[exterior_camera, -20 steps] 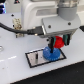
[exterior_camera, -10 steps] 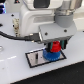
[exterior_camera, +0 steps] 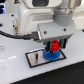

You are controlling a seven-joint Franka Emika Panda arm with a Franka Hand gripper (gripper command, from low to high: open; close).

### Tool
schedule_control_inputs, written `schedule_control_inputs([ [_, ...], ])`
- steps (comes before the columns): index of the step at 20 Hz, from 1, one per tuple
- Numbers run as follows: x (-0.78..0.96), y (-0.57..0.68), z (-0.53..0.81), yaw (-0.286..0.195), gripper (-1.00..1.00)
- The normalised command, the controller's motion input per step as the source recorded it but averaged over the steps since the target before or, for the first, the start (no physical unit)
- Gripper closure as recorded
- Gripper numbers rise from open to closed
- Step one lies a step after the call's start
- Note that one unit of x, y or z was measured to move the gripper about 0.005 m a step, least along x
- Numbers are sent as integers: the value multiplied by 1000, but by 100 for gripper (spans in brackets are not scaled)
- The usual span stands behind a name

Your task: Insert the blue gear onto the right peg, followed by the red gear

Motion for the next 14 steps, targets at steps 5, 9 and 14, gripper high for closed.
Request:
schedule_control_inputs([
  [5, 170, 0, -43, 0, 100],
  [9, 204, 10, -242, 0, 100],
  [14, 184, -93, -198, 0, 100],
])
